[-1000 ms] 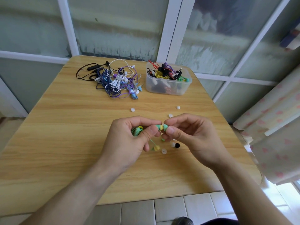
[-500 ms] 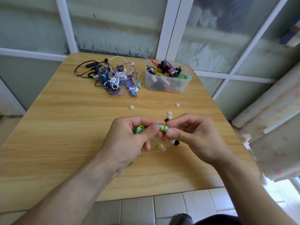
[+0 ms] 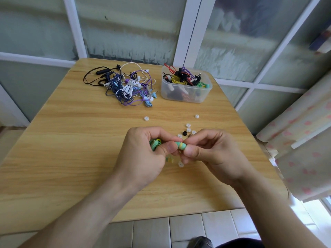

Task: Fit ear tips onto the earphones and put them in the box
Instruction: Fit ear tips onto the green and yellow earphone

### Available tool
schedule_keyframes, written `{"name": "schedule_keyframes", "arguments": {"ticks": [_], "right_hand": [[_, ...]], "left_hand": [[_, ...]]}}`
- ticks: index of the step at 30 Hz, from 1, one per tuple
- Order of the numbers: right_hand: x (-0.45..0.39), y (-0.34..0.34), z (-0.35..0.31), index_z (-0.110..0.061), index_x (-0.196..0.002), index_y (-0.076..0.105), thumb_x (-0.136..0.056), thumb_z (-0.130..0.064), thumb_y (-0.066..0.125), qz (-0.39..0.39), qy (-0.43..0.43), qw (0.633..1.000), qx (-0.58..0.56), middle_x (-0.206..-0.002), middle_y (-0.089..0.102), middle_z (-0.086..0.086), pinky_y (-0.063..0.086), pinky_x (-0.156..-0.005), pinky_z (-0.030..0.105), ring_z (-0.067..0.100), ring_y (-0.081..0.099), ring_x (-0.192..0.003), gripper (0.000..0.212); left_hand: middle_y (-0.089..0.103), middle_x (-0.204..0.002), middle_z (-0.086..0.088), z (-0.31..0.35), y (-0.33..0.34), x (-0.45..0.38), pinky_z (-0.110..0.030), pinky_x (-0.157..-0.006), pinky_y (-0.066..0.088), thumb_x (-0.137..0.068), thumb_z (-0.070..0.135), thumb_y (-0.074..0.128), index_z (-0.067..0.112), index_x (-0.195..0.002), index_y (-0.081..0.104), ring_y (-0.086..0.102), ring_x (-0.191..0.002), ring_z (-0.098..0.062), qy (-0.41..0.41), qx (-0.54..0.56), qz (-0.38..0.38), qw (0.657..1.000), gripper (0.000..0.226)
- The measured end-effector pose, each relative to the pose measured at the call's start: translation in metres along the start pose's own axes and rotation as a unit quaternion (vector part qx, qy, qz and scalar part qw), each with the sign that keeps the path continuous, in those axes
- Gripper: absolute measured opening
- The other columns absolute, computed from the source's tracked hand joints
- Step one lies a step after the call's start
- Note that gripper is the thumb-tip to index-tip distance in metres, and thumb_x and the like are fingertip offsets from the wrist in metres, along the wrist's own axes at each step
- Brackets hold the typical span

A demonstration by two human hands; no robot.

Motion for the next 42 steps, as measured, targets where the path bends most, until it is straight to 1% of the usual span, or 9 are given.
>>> {"name": "schedule_keyframes", "arguments": {"ticks": [5,9,14,20,27,31,35,39,42], "right_hand": [[0.000,0.015,0.018,-0.008,-0.076,0.077,-0.064,-0.006,0.072,0.018,0.098,0.979,-0.179,-0.066,0.067,0.014,0.056,-0.053,0.025,0.018,0.065,-0.055,0.013],[-0.001,0.020,0.016,0.003,-0.096,0.073,-0.072,-0.004,0.067,0.052,0.070,0.980,-0.178,-0.074,0.068,0.013,0.056,-0.060,0.023,0.017,0.064,-0.063,0.025],[0.002,0.018,-0.014,0.000,-0.098,0.075,-0.075,-0.010,0.072,0.088,-0.072,0.991,0.063,-0.071,0.073,0.002,0.046,-0.054,0.013,0.010,0.062,-0.060,0.024],[0.006,0.012,-0.024,-0.009,-0.088,0.075,-0.073,-0.006,0.076,0.100,-0.159,0.974,0.129,-0.072,0.075,0.003,0.048,-0.054,0.015,0.013,0.068,-0.058,0.016],[0.008,0.019,-0.032,-0.011,-0.097,0.078,-0.079,-0.009,0.079,0.047,-0.288,0.882,0.370,-0.086,0.073,-0.002,0.053,-0.071,0.023,0.009,0.070,-0.079,0.019],[0.005,0.015,-0.024,-0.011,-0.097,0.078,-0.080,-0.007,0.078,0.073,-0.226,0.924,0.299,-0.085,0.074,-0.002,0.054,-0.069,0.025,0.015,0.070,-0.075,0.017],[0.005,0.009,-0.019,-0.005,-0.088,0.075,-0.075,-0.003,0.077,0.090,-0.158,0.971,0.153,-0.074,0.075,0.002,0.049,-0.056,0.014,0.010,0.068,-0.061,0.013],[0.000,0.002,-0.015,-0.010,-0.091,0.075,-0.073,-0.015,0.078,0.095,-0.115,0.975,0.166,-0.079,0.075,0.003,0.053,-0.058,0.022,0.014,0.070,-0.068,0.019],[-0.001,-0.025,-0.016,-0.020,-0.095,0.076,-0.081,-0.016,0.077,0.163,-0.102,0.945,0.265,-0.086,0.075,-0.005,0.058,-0.071,0.035,0.012,0.070,-0.078,0.015]], "left_hand": [[0.070,-0.070,0.018,0.018,-0.012,0.000,-0.009,-0.065,0.044,-0.076,0.000,0.071,0.021,-0.077,0.076,0.063,-0.066,0.003,0.143,-0.122,0.089,0.978,0.021],[0.071,-0.073,0.010,0.022,-0.015,0.003,-0.022,-0.071,0.050,-0.074,-0.002,0.067,0.013,-0.077,0.074,0.062,-0.066,-0.002,0.199,-0.168,0.130,0.957,0.018],[0.069,-0.064,0.013,0.005,-0.021,-0.002,-0.009,-0.055,0.043,-0.081,0.002,0.073,0.017,-0.076,0.074,0.061,-0.055,0.001,0.061,-0.052,0.115,0.990,0.016],[0.071,-0.065,0.003,-0.013,-0.011,-0.005,-0.013,-0.044,0.037,-0.087,0.007,0.068,0.012,-0.078,0.075,0.047,-0.041,-0.006,-0.080,0.062,0.029,0.994,0.012],[0.070,-0.065,-0.004,-0.033,-0.007,0.000,-0.017,-0.037,0.027,-0.088,0.008,0.066,0.007,-0.077,0.071,0.040,-0.042,-0.014,-0.203,0.146,-0.004,0.968,0.012],[0.071,-0.068,-0.003,-0.029,-0.008,-0.002,-0.018,-0.037,0.032,-0.089,0.010,0.066,0.010,-0.083,0.073,0.044,-0.045,-0.015,-0.155,0.141,-0.012,0.978,0.009],[0.072,-0.072,-0.003,-0.022,-0.007,-0.003,-0.013,-0.043,0.037,-0.088,0.009,0.066,0.015,-0.088,0.075,0.049,-0.049,-0.015,-0.094,0.123,-0.013,0.988,0.010],[0.073,-0.076,-0.003,-0.024,-0.010,-0.004,-0.014,-0.044,0.038,-0.090,0.009,0.064,0.015,-0.091,0.073,0.053,-0.051,-0.016,-0.098,0.119,0.000,0.988,0.011],[0.074,-0.079,-0.002,-0.029,-0.010,-0.004,-0.021,-0.045,0.038,-0.094,0.013,0.059,0.015,-0.095,0.069,0.056,-0.053,-0.018,-0.130,0.121,0.005,0.984,0.010]]}}
Point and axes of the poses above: each hand's wrist, its own x-axis away from the middle knuckle, its own y-axis out of the palm, z = x × y, the point moved 7 cm from there along -x, towards the middle knuckle
